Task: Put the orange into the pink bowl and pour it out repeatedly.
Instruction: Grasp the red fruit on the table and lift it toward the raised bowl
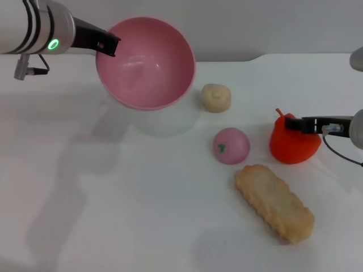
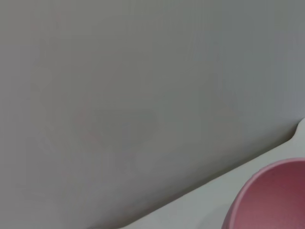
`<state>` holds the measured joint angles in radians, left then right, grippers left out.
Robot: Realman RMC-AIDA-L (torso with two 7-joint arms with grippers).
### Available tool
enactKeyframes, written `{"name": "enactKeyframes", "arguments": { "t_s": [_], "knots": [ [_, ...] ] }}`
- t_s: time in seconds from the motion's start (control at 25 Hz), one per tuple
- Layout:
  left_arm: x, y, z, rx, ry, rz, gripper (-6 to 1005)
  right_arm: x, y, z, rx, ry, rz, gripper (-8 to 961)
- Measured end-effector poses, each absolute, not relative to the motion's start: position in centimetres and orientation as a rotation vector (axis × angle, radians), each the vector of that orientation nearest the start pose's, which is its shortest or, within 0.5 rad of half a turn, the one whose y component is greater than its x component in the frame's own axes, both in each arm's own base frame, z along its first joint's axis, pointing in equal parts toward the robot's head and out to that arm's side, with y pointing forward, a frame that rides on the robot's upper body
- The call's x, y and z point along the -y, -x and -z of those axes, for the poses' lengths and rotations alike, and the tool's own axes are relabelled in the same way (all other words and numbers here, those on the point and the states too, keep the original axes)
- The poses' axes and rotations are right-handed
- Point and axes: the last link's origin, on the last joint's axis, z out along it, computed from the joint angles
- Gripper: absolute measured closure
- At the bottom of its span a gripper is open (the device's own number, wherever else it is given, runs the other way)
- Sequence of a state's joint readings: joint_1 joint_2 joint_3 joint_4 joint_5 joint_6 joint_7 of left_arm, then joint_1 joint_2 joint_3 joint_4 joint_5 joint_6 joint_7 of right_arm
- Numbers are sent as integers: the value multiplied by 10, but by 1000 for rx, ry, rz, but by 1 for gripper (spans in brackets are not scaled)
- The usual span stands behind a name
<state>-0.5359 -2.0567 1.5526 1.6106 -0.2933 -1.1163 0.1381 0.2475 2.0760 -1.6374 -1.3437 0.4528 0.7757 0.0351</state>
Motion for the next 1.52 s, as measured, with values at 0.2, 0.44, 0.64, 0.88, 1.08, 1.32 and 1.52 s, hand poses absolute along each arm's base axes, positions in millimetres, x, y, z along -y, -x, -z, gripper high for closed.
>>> {"name": "enactKeyframes", "arguments": {
  "t_s": [0.2, 0.44, 0.64, 0.88, 1.08, 1.32, 1.52],
  "knots": [
    [-401, 126, -42, 745, 2100, -33, 952, -357, -257, 19, -1315, 1907, -72, 206],
    [-403, 125, -42, 744, 2098, -27, 952, -359, -252, 23, -1254, 1958, -39, 385],
    [-404, 127, -41, 751, 2099, -36, 952, -358, -251, 24, -1247, 1962, -50, 592],
    [-404, 128, -41, 751, 2099, -37, 952, -357, -251, 23, -1244, 1962, -51, 837],
    [-404, 128, -40, 750, 2101, -38, 951, -357, -249, 22, -1237, 1964, -57, 901],
    [-404, 128, -40, 751, 2102, -40, 951, -359, -232, 8, -1172, 1960, -124, 912],
    [-405, 129, -36, 748, 2110, -46, 951, -363, -203, -10, -1062, 1974, -168, 912]
  ]
}}
